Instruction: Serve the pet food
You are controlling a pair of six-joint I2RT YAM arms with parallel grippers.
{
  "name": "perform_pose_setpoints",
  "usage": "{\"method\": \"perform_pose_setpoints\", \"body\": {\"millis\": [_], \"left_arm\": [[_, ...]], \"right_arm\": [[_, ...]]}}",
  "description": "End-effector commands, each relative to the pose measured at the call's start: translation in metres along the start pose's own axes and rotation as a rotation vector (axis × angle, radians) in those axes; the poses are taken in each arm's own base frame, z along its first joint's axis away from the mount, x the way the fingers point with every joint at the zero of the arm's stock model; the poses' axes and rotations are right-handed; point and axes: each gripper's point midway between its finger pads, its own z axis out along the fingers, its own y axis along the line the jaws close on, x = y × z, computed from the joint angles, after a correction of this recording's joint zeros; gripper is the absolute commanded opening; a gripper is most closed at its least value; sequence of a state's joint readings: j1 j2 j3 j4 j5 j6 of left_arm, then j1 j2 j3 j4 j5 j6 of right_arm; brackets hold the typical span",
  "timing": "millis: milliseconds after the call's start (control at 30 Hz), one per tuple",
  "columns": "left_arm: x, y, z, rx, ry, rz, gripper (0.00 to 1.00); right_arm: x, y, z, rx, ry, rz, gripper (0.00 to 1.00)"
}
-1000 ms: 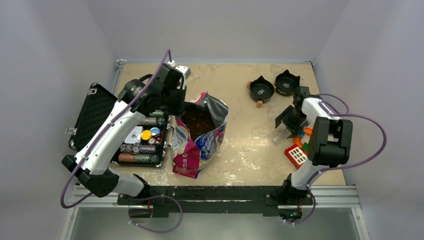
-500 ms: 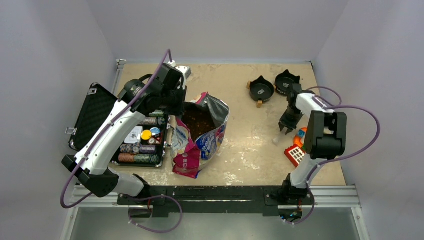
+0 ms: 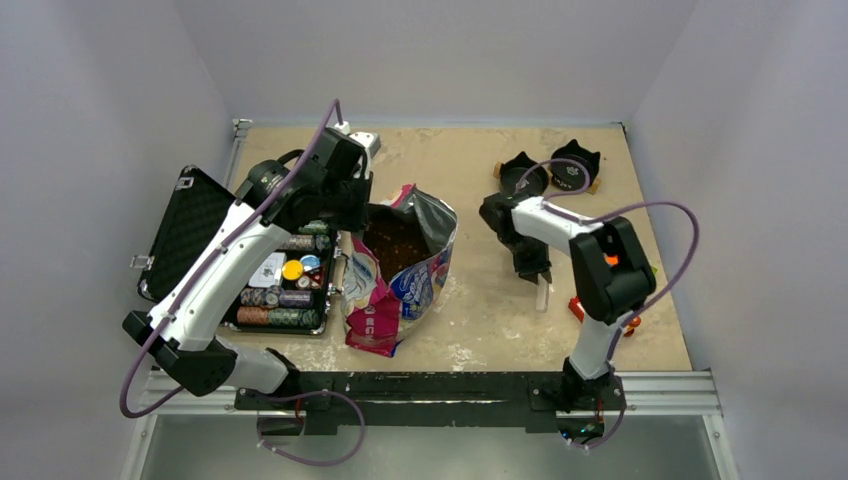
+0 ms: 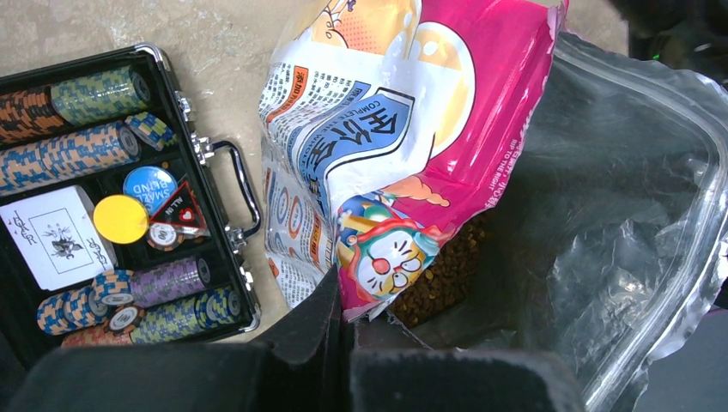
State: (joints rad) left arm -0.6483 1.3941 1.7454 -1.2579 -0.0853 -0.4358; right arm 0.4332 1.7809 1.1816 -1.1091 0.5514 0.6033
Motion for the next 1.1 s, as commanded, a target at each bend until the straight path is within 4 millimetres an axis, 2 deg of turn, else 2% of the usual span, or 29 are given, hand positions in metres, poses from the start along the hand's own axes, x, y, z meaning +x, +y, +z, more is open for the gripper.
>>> {"method": "perform_pose_setpoints", "body": {"millis": [0, 100, 200, 300, 433, 533, 667, 767, 967, 1067], "left_arm": [[-0.051, -0.021, -0.046, 0.138, -0.282, -0.060, 0.00], [-0.052, -0.023, -0.047, 0.142, -0.269, -0.053, 0.00], [-0.049, -0.020, -0.046, 0.133, -0.264, -0.064, 0.00], [-0.046, -0.020, -0.046, 0.137, -0.266, -0.072, 0.00], [-0.045, -0.018, -0.048, 0.129, -0.265, -0.062, 0.00], [-0.044, -0.016, -0.050, 0.122, -0.265, -0.058, 0.00], [-0.040, -0.016, -0.051, 0.126, -0.255, -0.057, 0.00], [-0.038, -0.015, -0.051, 0.124, -0.252, -0.059, 0.00], [-0.035, -0.019, -0.052, 0.148, -0.236, -0.060, 0.00], [-0.030, -0.018, -0.052, 0.149, -0.230, -0.070, 0.00]], "right_arm": [[-0.010, -0.007, -0.003, 0.163, -0.039, -0.131, 0.07], [-0.012, 0.010, -0.008, 0.133, -0.054, -0.190, 0.12], [-0.008, 0.032, -0.016, 0.038, -0.063, -0.236, 0.29], [0.003, 0.054, -0.027, -0.105, -0.063, -0.259, 0.40], [0.016, 0.080, -0.052, -0.384, -0.084, -0.246, 0.48], [0.021, 0.090, -0.075, -0.567, -0.126, -0.241, 0.52], [0.014, 0.092, -0.097, -0.791, -0.186, -0.142, 0.53], [0.009, 0.093, -0.098, -0.908, -0.200, -0.094, 0.53], [0.002, 0.108, -0.084, -0.945, -0.193, -0.147, 0.53], [-0.004, 0.117, -0.090, -0.963, -0.242, -0.191, 0.53]]}}
